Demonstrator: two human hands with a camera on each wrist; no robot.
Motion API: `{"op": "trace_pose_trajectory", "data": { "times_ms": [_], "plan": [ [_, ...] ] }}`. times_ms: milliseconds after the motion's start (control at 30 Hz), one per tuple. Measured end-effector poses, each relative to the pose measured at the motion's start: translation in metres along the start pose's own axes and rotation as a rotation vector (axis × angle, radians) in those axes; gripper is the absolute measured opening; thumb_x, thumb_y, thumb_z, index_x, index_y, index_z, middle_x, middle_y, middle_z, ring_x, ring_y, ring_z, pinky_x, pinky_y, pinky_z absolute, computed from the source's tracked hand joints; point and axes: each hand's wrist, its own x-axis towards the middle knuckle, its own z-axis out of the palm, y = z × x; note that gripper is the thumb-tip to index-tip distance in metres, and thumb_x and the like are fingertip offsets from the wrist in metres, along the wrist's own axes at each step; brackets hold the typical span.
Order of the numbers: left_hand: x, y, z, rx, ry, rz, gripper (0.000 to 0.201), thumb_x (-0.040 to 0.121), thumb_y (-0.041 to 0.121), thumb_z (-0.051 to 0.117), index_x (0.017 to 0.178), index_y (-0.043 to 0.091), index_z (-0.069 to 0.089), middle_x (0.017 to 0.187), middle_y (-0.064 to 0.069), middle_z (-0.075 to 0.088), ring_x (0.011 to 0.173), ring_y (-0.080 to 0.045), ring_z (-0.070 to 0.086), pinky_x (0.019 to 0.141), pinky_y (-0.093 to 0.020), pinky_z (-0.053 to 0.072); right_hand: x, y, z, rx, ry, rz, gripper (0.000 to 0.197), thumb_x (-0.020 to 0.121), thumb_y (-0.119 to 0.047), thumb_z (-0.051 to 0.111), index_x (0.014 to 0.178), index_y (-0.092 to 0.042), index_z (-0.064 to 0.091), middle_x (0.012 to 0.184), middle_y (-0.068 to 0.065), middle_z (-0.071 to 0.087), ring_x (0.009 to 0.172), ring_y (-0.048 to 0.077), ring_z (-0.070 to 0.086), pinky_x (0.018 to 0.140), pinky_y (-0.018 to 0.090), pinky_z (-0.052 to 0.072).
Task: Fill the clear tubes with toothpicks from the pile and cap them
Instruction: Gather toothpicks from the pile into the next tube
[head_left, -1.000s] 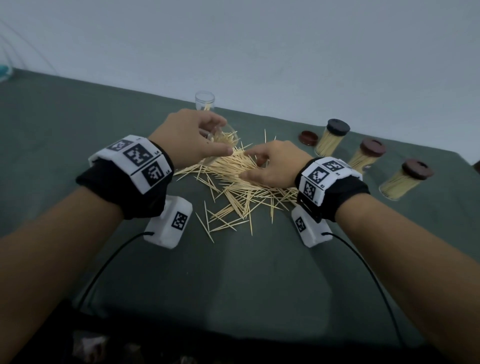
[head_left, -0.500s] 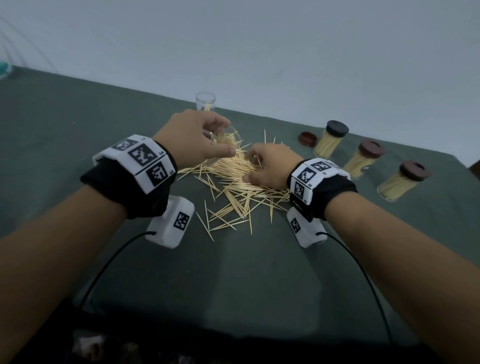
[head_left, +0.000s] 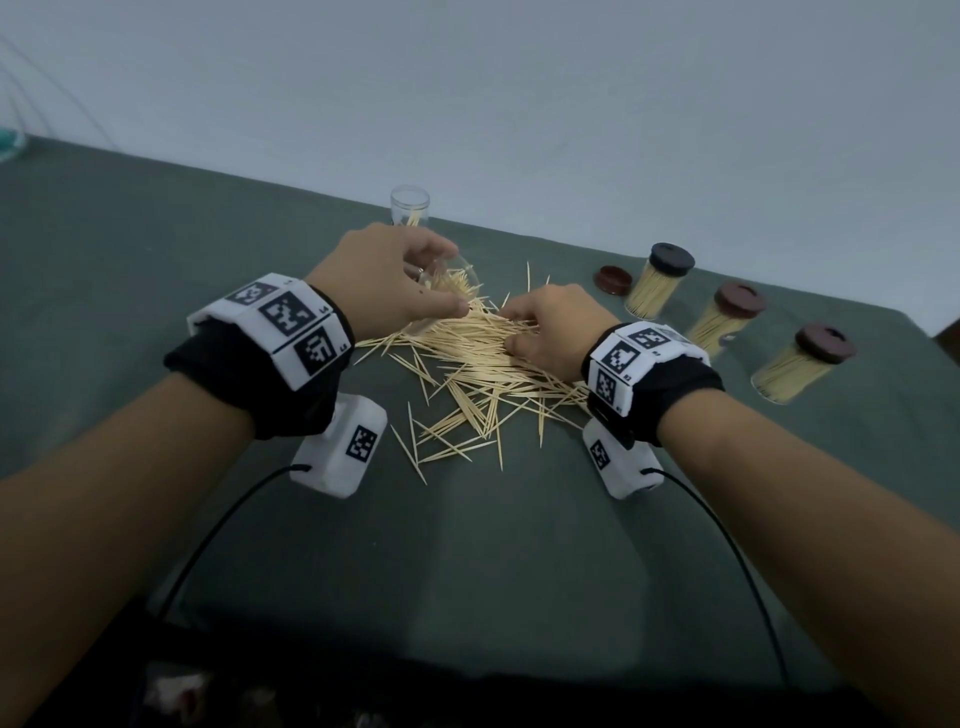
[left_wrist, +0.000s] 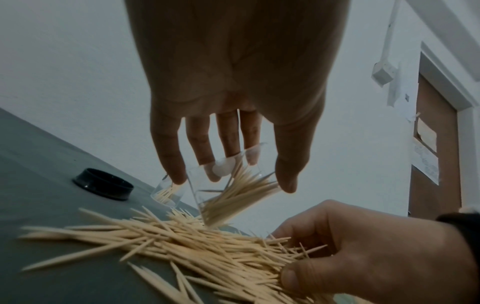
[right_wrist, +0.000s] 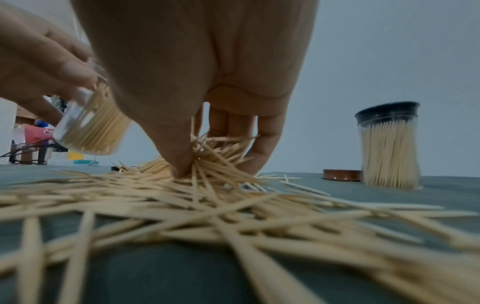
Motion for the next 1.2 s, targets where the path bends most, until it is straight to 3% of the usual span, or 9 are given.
{"op": "trace_pose_trajectory", "data": {
  "times_ms": [167,333,500,667,800,933,1067,1133,1200],
  "plan": [
    [0.000,0.000,0.001,0.002,-0.005,-0.002,0.062,0.073,0.049,0.079,0.129,0.031,0.059,0.120,0.010,0.065,0.102,-0.006,0.062,0.092,-0.024,0.046,-0.002,0.005,-0.002,0.076,0.001,-0.001,0.050,0.087,-0.030,0.071,0.134,-0.034,0.055,0.130,-0.002,0.060,0.117,0.018,0.057,0.092,0.025,0.042],
    [0.000,0.000,0.001,-0.001,-0.002,-0.011,0.063,0.073,0.049,0.079,0.130,0.031,0.059,0.120,0.009,0.065,0.100,-0.005,0.061,0.088,-0.021,0.043,-0.004,0.013,-0.006,0.134,0.066,0.033,0.028,0.084,-0.033,0.074,0.111,-0.030,0.071,0.112,-0.002,0.066,0.104,0.014,0.059,0.084,0.022,0.043],
    [0.000,0.001,0.002,0.017,-0.007,-0.003,0.067,0.074,0.046,0.080,0.134,0.031,0.056,0.125,0.007,0.063,0.103,-0.005,0.058,0.092,-0.022,0.042,-0.009,0.020,-0.010,0.198,0.117,0.046,0.025,0.087,-0.036,0.070,0.112,-0.031,0.072,0.105,-0.006,0.070,0.091,0.009,0.061,0.078,0.020,0.042],
    [0.000,0.001,0.003,0.048,-0.009,0.007,0.068,0.073,0.044,0.081,0.134,0.030,0.056,0.125,0.008,0.063,0.103,-0.006,0.058,0.092,-0.021,0.042,-0.016,0.030,-0.016,0.264,0.151,0.041,0.024,0.086,-0.036,0.071,0.109,-0.031,0.073,0.085,-0.014,0.067,0.078,0.002,0.059,0.078,0.018,0.044],
    [0.001,-0.001,0.005,0.084,0.007,0.012,0.066,0.072,0.044,0.082,0.132,0.030,0.058,0.122,0.009,0.065,0.101,-0.004,0.058,0.089,-0.019,0.040,-0.021,0.037,-0.021,0.282,0.160,0.031,0.019,0.087,-0.037,0.069,0.105,-0.034,0.074,0.065,-0.024,0.059,0.060,-0.005,0.053,0.061,0.013,0.038],
    [0.002,-0.002,0.007,0.099,0.007,0.000,0.059,0.071,0.043,0.083,0.124,0.027,0.063,0.113,0.011,0.066,0.098,-0.005,0.059,0.085,-0.018,0.041,-0.024,0.043,-0.028,0.328,0.168,0.018,0.017,0.086,-0.035,0.070,0.102,-0.034,0.075,0.066,-0.021,0.063,0.057,-0.006,0.053,0.064,0.016,0.040],
    [0.003,-0.002,0.007,0.121,0.010,0.006,0.062,0.070,0.044,0.083,0.127,0.027,0.062,0.114,0.010,0.065,0.098,-0.005,0.057,0.087,-0.018,0.039,-0.028,0.043,-0.035,0.349,0.170,0.003,0.012,0.085,-0.034,0.071,0.097,-0.036,0.075,0.054,-0.024,0.061,0.047,-0.005,0.050,0.055,0.015,0.037],
    [0.003,-0.002,0.006,0.132,0.014,0.011,0.064,0.071,0.043,0.083,0.129,0.027,0.061,0.119,0.008,0.065,0.099,-0.004,0.056,0.088,-0.018,0.039,-0.031,0.041,-0.041,0.355,0.162,-0.011,0.012,0.085,-0.034,0.072,0.096,-0.037,0.075,0.059,-0.022,0.064,0.051,-0.003,0.053,0.057,0.016,0.041],
    [0.002,-0.001,0.007,0.150,0.015,0.010,0.065,0.071,0.041,0.083,0.130,0.028,0.061,0.121,0.007,0.065,0.099,-0.005,0.055,0.089,-0.019,0.039,-0.034,0.038,-0.046,0.377,0.173,-0.029,0.013,0.084,-0.035,0.073,0.096,-0.036,0.076,0.071,-0.015,0.071,0.064,0.008,0.063,0.066,0.026,0.052]
  ]
}}
